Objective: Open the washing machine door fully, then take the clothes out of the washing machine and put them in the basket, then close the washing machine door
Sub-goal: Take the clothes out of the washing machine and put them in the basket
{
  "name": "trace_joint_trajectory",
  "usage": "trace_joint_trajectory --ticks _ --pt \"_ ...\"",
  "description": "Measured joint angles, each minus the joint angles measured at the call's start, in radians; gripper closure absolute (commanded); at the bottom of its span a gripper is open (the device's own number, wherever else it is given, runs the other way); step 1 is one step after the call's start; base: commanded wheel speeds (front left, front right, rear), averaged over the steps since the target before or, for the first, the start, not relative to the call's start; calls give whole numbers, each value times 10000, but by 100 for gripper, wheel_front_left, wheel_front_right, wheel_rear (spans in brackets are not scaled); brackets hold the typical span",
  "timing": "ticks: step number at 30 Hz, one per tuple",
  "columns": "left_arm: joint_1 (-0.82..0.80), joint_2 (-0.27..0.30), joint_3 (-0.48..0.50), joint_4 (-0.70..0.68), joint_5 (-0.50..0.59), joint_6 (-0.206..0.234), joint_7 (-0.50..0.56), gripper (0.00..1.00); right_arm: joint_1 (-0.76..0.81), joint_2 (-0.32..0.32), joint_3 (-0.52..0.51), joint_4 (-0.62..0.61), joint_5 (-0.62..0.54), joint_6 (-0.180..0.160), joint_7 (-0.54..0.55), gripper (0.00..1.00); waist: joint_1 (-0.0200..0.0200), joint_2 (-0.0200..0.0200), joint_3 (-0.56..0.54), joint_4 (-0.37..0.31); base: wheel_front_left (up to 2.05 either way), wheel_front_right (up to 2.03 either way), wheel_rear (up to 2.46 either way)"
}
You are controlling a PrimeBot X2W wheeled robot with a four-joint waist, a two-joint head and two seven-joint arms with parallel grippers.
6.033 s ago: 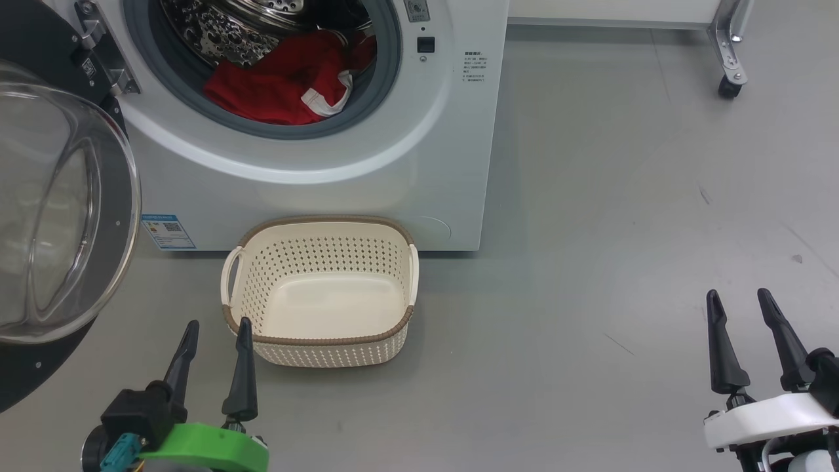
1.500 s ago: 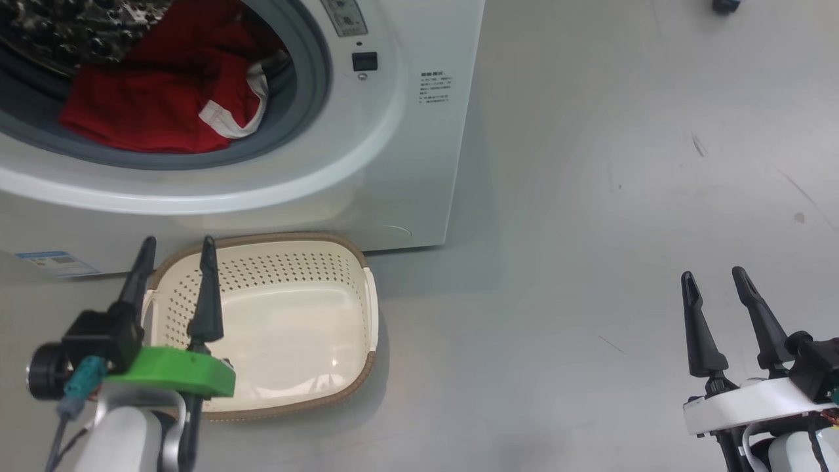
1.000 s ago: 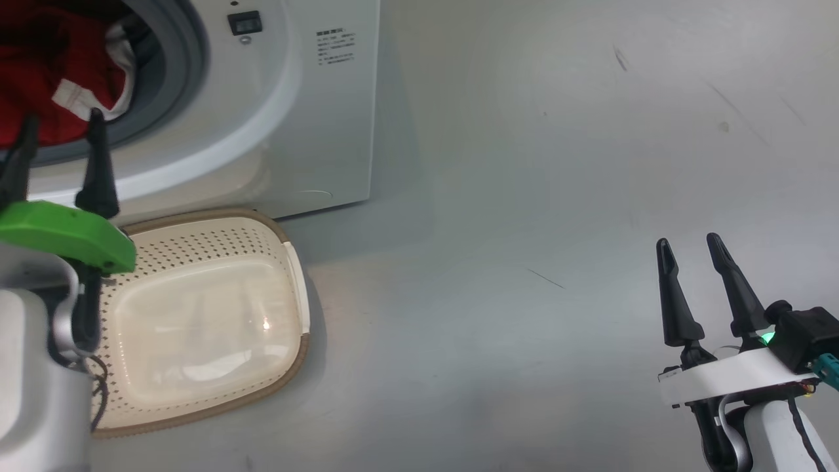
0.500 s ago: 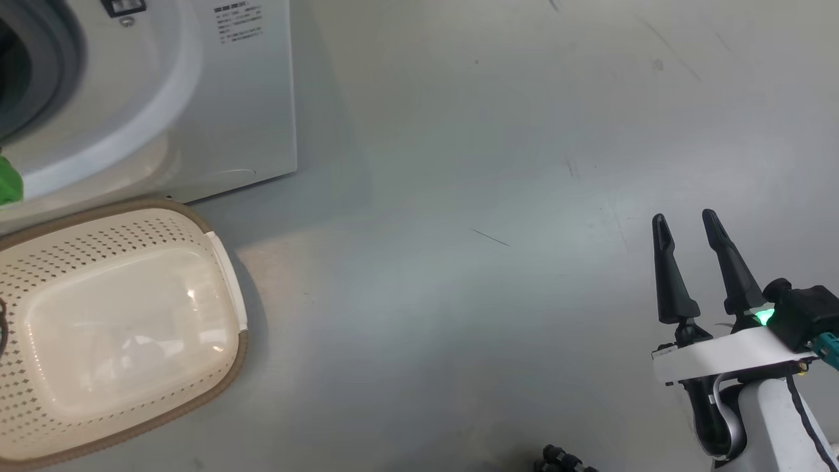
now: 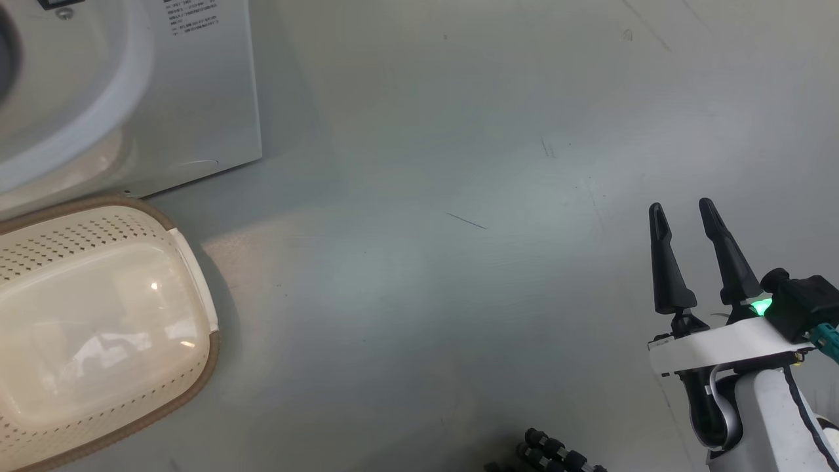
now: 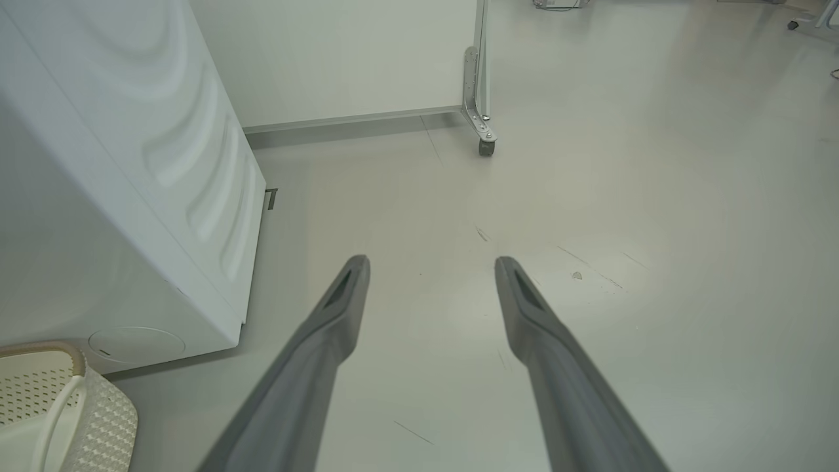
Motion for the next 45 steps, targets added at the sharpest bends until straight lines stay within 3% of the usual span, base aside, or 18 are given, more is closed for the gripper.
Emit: trace_joint_trajectory --ticks 16,18,19,30,38,45 --pt "-724 -94 -86 1248 -111 -77 238 0 -105 61 0 40 2 0 0 0 -1 0 53 -131 0 0 0" --pt "-830 -134 -35 1377 -221 -75 301 61 -127 63 0 46 2 0 0 0 -1 0 54 -132 0 0 0" --pt "-881 -144 -23 1440 -238 -75 301 100 -134 63 0 48 2 0 0 0 -1 0 54 -131 0 0 0" --pt "-1135 -201 -58 1969 -238 -209 176 100 -145 79 -13 65 0 0 0 0 -1 0 18 -55 0 0 0" --pt "-1145 -566 -222 2123 -219 -485 -1097 100 -146 75 -341 123 -19 0 0 0 -1 0 -172 201 0 0 0" --pt "-1065 -1264 -387 2224 -245 -1083 -2199 100 -146 -75 -403 125 -88 0 0 0 -1 0 -495 619 0 0 0"
